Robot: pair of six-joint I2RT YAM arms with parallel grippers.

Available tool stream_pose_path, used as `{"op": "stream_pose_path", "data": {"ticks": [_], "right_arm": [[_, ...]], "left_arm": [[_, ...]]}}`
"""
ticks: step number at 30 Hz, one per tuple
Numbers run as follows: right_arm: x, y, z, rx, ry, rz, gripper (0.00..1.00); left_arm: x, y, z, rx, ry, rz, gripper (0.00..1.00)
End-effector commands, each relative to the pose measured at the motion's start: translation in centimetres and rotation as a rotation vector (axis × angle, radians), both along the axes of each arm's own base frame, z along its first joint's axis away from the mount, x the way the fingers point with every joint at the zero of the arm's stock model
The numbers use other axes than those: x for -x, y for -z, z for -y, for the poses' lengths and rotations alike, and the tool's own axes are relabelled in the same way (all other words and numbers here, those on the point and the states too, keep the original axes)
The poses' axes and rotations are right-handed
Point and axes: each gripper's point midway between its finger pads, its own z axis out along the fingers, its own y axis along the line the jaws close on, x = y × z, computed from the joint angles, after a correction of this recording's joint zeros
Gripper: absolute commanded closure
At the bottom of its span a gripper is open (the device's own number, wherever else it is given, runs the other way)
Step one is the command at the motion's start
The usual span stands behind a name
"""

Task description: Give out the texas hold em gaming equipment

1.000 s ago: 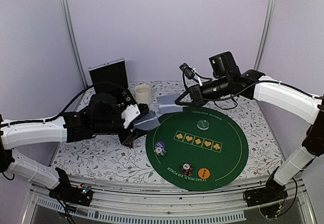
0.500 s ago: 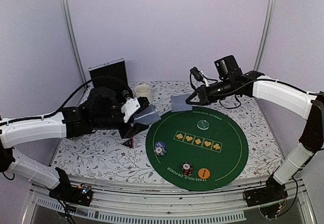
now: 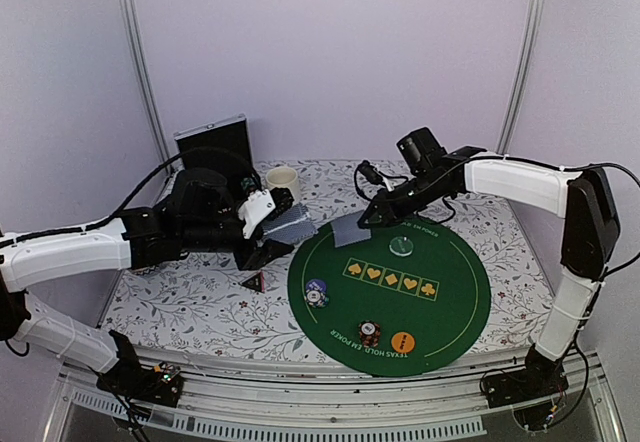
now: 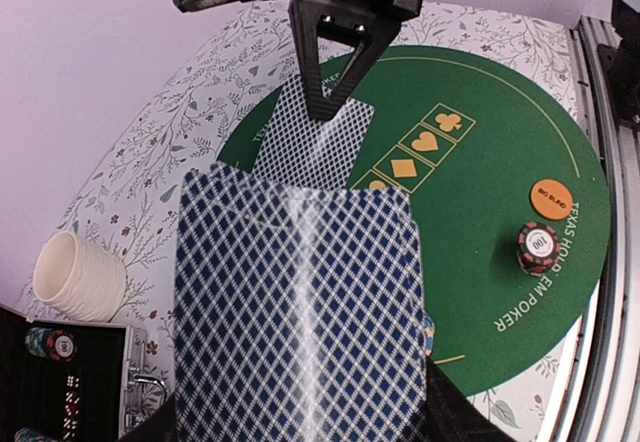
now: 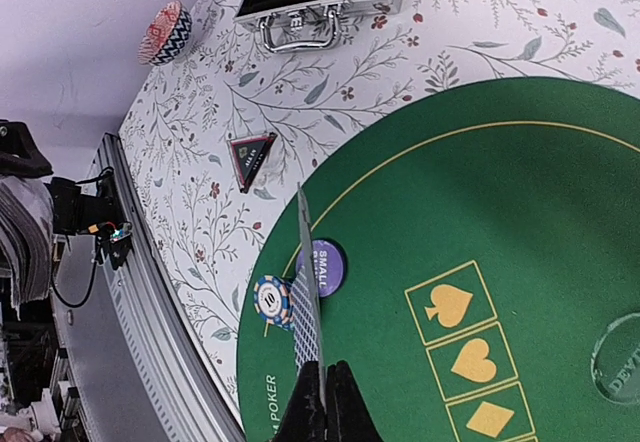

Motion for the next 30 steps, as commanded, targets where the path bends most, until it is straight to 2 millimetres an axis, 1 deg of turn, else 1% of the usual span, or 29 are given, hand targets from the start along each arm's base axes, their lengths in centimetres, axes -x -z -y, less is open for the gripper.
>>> {"op": "stream_pose_path", "data": {"ticks": [1,4,6,10,12,13,15,18,21,24,27,30], "right_arm": [[0.3,0.5,-3.7,-0.072,-0.077,-0.01,0.98],[0.2,1.3,-6.6,-0.157,-0.114,-0.06,0.98],[-0.1,2.3,-8.1,-0.185,-0.123,-0.095,0.98],[-0.4,4.8,-10.3,-0.204,-0.133,-0.153,0.98],[-0.1,6.4,-11.1,-0.201,-0.148,-0.188,0.98],[0.0,6.8,-11.5,-0.208,-0.157,-0.2,0.98],[0.3,7.2,-11.9,-0.224,-0.165,-0.226,0.98],[0.2,7.5,-11.9,-0.225,-0.158,-0.223,0.98],[0.1,9.1,-11.7,-0.197,-0.144,-0.24,0.98],[0.6,10.6,-11.6,-0.183,-0.149,-0.274,0.98],[0.7,11.3,-11.7,-0.175,-0.144,-0.281,0.98],[0.2,11.8,-11.7,-0.154,-0.127,-0.279,0.98]], "left_arm": [[-0.1,-1.4,0.2,0.043,0.014,0.011,0.43],[0.0,-1.6,0.1,0.048,0.016,0.015,0.44],[0.0,-1.5,0.0,0.046,0.018,0.018,0.43],[0.0,-1.5,0.0,0.044,0.018,0.019,0.43],[0.0,-1.5,0.0,0.043,0.018,0.02,0.43],[0.0,-1.4,0.0,0.042,0.018,0.019,0.43],[-0.1,-1.3,0.0,0.039,0.019,0.019,0.43],[-0.1,-1.3,0.0,0.038,0.019,0.019,0.43],[-0.1,-1.2,0.0,0.037,0.02,0.018,0.43],[-0.1,-1.2,0.0,0.036,0.021,0.018,0.43],[0.0,-1.2,0.0,0.035,0.025,0.019,0.43],[0.0,-1.0,0.0,0.033,0.028,0.016,0.43]]}}
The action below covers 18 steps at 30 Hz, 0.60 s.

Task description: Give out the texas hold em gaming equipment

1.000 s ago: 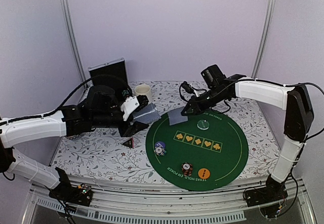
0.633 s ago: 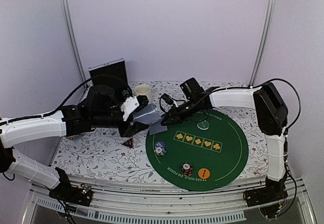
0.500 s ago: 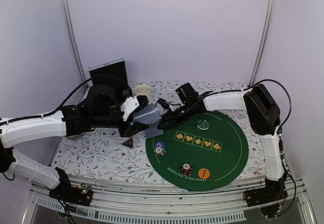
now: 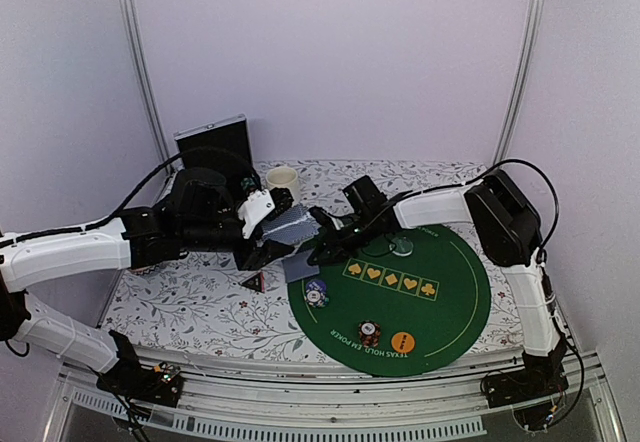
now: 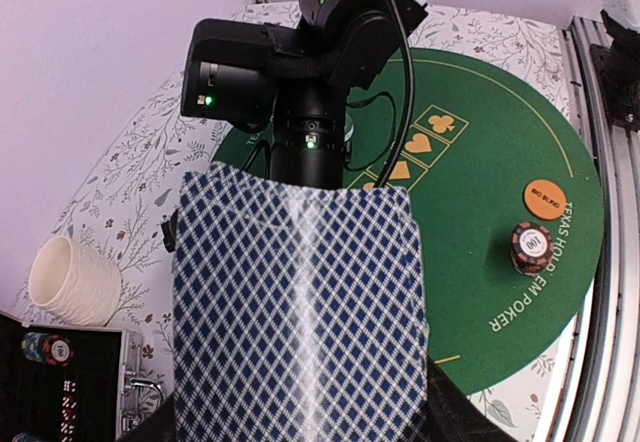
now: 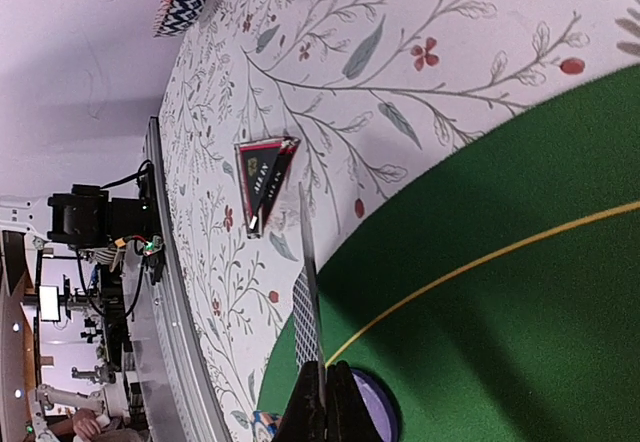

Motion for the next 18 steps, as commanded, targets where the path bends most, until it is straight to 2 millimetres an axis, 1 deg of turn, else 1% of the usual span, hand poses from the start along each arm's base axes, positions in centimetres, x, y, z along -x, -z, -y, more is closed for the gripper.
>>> {"op": "stream_pose_path", "data": {"ticks": [1,2,3,4,5,7,9,11,12,13,14,16,18], "right_arm": [[-0.6,1.1,-0.5,0.026,0.01,0.003,0.98],[-0.7,1.3,-0.4,0.042,0.016,0.007,0.95],[-1.0,1.4,-0.2,0.057,0.023,0.015,0.88],[-1.1,1.2,-0.1,0.069,0.028,0.025,0.76],[-1.3,0.9,0.0,0.078,0.033,0.045,0.67],[-2.0,-0.4,0.4,0.1,0.054,0.101,0.52],[-2.8,-2.8,0.9,0.111,0.08,0.178,0.42],[-3.4,-5.5,1.7,0.106,0.096,0.251,0.28],[-3.5,-6.8,2.2,0.1,0.107,0.279,0.19],[-3.5,-8.4,2.6,0.085,0.115,0.316,0.08],[-3.3,-9.9,2.9,0.062,0.116,0.347,0.0],[-2.0,-13.1,3.5,-0.002,0.092,0.417,0.01],[-0.3,-16.2,4.1,-0.091,0.061,0.473,0.01]], "left_arm": [[-0.2,-0.9,0.0,0.026,0.01,0.02,0.43],[-0.2,-0.9,0.0,0.025,0.011,0.02,0.43],[-0.1,-0.9,0.0,0.024,0.012,0.019,0.43],[-0.1,-0.9,0.0,0.024,0.012,0.02,0.43],[-0.1,-0.9,0.0,0.024,0.012,0.02,0.43],[-0.1,-0.9,0.0,0.024,0.018,0.021,0.43],[0.1,-0.8,0.1,0.024,0.025,0.019,0.43],[0.2,-0.8,0.1,0.024,0.03,0.02,0.43],[0.1,-0.8,0.0,0.023,0.031,0.021,0.43],[0.2,-0.7,0.0,0.02,0.032,0.021,0.43],[0.2,-0.8,0.0,0.02,0.033,0.022,0.43],[0.2,-0.7,0.0,0.017,0.035,0.022,0.43],[0.2,-0.7,0.0,0.017,0.037,0.025,0.43]]}}
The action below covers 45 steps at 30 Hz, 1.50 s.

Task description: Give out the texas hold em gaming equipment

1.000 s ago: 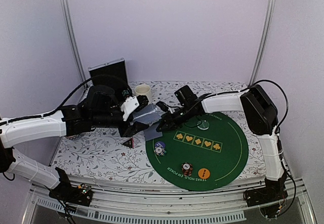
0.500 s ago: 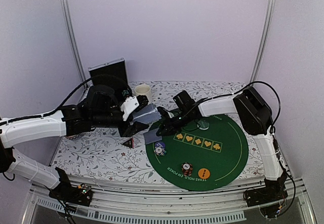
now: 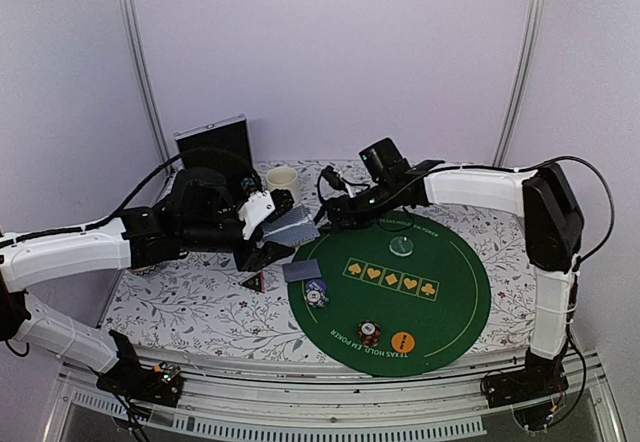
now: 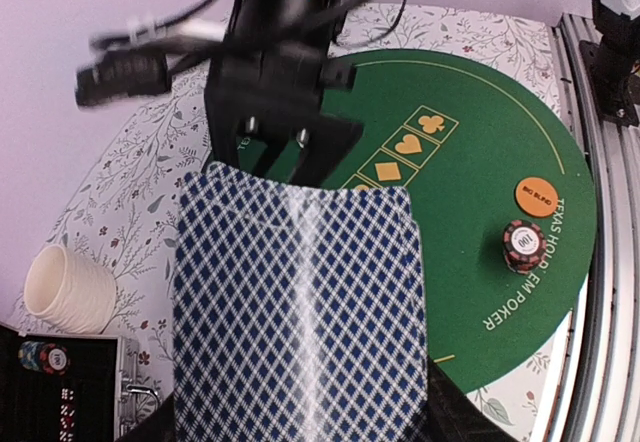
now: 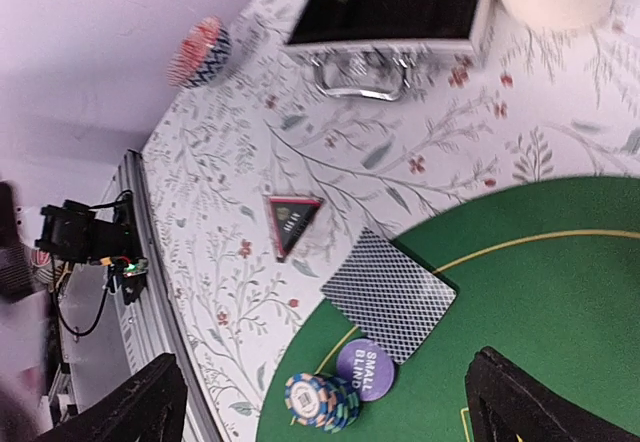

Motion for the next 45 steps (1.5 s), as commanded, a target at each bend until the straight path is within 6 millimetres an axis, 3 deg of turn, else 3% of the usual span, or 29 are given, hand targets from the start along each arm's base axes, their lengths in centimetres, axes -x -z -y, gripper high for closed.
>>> {"op": "stream_pose_path", "data": {"ticks": [1,5,8,11,15,21,24,30,37,45], "right_arm": [[2.5,-9.1,1.5,-0.172,-0.07,0.214,0.01],[5.5,-13.1,1.7,-0.334,-0.131,0.272,0.01],[7.1,-14.4,0.1,-0.412,-0.165,0.279,0.01],[6.1,-12.8,-2.1,-0.35,-0.104,0.25,0.01],[4.6,-10.6,-3.2,-0.296,-0.062,0.224,0.01],[5.6,-9.0,-5.0,-0.266,-0.129,0.21,0.01],[5.2,-8.4,-4.6,-0.225,-0.101,0.22,0.03],[4.2,-7.6,-2.6,-0.151,-0.055,0.238,0.16],[4.2,-8.7,-1.5,-0.125,-0.04,0.267,0.23],[4.8,-9.6,-0.9,-0.118,-0.051,0.272,0.43]], "left_arm": [[-0.1,-0.7,-0.2,0.017,0.012,0.025,0.43],[0.0,-0.8,-0.1,0.019,0.02,0.025,0.43],[0.0,-0.7,-0.1,0.018,0.021,0.024,0.43],[0.1,-0.9,0.0,0.024,0.026,0.022,0.43],[0.4,-1.1,0.1,0.035,0.037,0.022,0.43],[0.3,-1.1,0.0,0.031,0.031,0.024,0.43],[0.3,-1.2,0.0,0.033,0.031,0.026,0.44],[0.3,-1.1,0.0,0.032,0.032,0.029,0.45],[0.3,-0.9,0.0,0.028,0.033,0.025,0.46],[0.2,-0.9,0.0,0.027,0.032,0.024,0.46]]}}
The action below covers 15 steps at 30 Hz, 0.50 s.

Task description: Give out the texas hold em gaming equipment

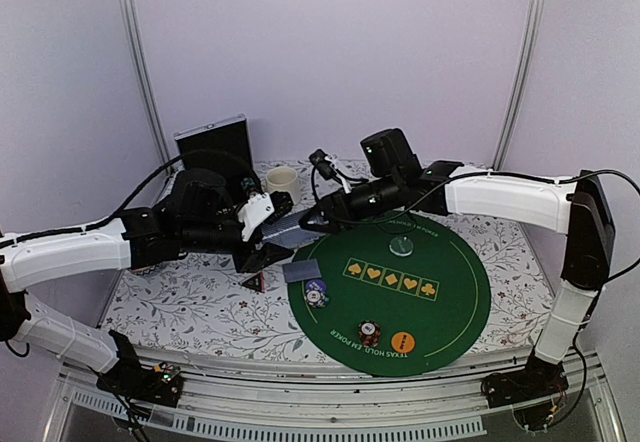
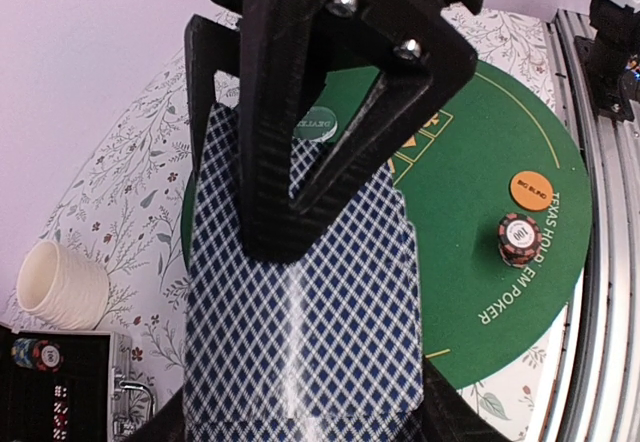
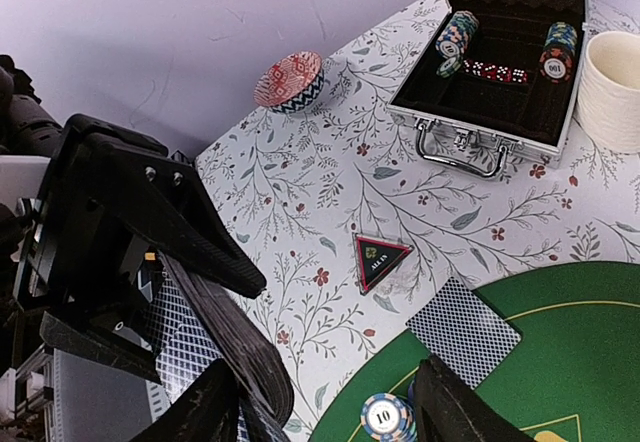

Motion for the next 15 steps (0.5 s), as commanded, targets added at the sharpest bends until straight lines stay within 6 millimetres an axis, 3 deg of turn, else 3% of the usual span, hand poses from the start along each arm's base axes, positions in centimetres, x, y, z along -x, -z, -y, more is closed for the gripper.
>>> {"op": "stream_pose_path", "data": {"ticks": [1,10,11,15], "right_arm": [[-0.3,-1.4,1.1,0.014,0.026,0.026,0.47],[-0.1,-2.2,1.6,0.048,0.031,0.027,0.79],[-0.1,-2.2,1.7,0.054,0.033,0.026,0.88],[-0.1,-2.4,2.2,0.074,0.039,0.026,0.96]], "left_arm": [[0.0,-1.3,0.2,0.035,0.016,0.032,0.46],[-0.2,-1.0,0.1,0.027,0.009,0.03,0.46],[-0.2,-1.0,0.1,0.027,0.01,0.031,0.46],[-0.2,-1.0,0.1,0.027,0.009,0.032,0.46]]}}
